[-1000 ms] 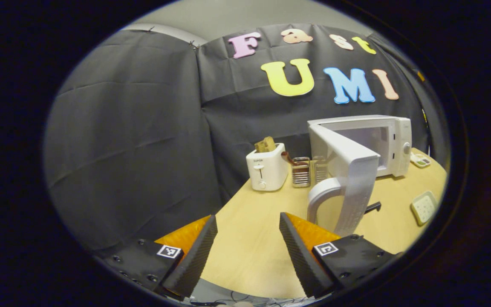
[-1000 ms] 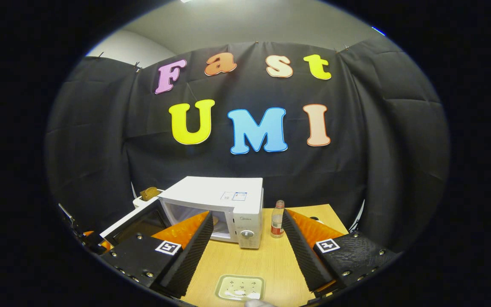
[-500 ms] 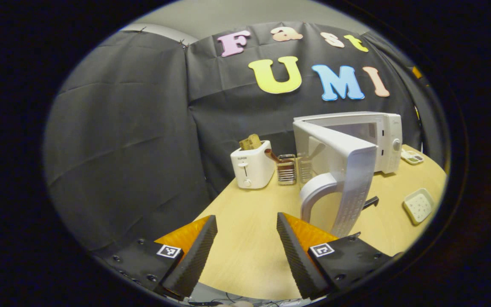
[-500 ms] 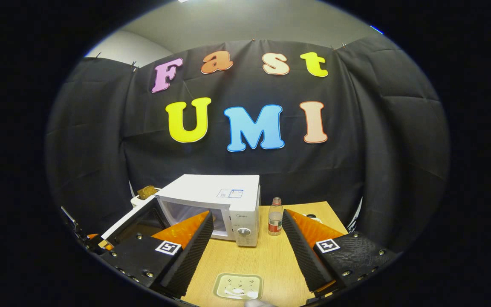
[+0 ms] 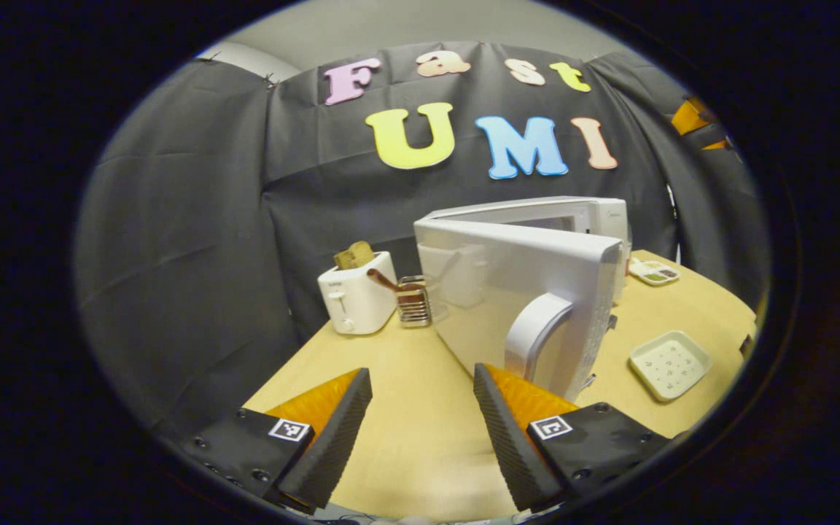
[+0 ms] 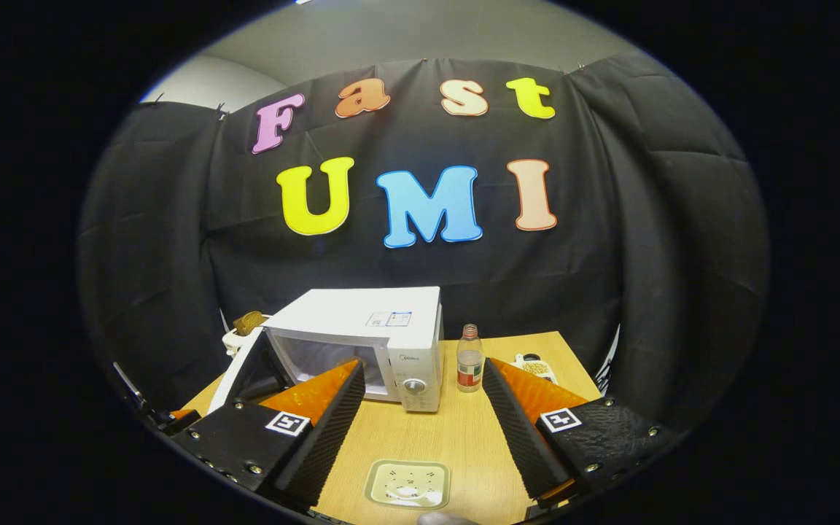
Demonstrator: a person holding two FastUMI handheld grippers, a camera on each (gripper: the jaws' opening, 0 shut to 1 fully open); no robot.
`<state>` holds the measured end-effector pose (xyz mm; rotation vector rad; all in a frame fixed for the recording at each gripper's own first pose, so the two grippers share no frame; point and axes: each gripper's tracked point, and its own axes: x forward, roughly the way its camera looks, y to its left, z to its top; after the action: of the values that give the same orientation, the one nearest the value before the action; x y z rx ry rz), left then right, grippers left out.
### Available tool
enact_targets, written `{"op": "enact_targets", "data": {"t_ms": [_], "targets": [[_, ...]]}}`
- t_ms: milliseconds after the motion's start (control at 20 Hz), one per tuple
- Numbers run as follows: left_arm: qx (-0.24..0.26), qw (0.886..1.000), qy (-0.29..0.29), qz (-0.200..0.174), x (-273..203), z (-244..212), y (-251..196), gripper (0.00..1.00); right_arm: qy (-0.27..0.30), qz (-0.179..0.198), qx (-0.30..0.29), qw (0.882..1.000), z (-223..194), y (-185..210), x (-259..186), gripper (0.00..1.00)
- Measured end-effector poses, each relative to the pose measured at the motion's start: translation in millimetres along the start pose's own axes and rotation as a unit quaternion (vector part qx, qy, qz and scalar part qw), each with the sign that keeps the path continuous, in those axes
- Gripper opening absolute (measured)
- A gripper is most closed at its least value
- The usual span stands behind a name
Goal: Open the microwave oven with the left hand, put the food in, and close the microwave oven.
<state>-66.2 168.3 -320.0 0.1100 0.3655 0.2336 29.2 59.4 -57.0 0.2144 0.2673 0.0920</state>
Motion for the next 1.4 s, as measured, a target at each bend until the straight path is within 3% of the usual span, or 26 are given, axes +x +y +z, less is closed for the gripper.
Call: {"op": "enact_targets", "data": {"t_ms": [50,150,250,600,1400], "targets": [[0.002,1.0,-0.004,-0.013,1.6,4.7,-13.4,0.94,0.002,-0.002,-0.003,1.0,-1.0,-3.1,-1.0,0.95],[0.011,0.999,-0.009,-0.033,7.7,13.4,-37.0,0.94,0.003,-0.012,-0.006,1.0,-2.5,-14.5,-1.1,0.99],[0.017,0.998,-0.016,-0.055,13.1,21.9,-59.6,0.94,0.009,-0.019,-0.002,1.0,-5.2,-23.6,-3.7,0.95],[0.035,0.992,-0.041,-0.111,37.6,53.4,-132.0,0.94,0.011,-0.048,-0.004,0.999,-2.5,-61.6,-6.8,0.99],[0.024,0.992,-0.051,-0.114,152.1,106.8,-228.2,0.94,0.028,-0.057,0.003,0.998,9.9,-117.8,28.1,0.99]]}}
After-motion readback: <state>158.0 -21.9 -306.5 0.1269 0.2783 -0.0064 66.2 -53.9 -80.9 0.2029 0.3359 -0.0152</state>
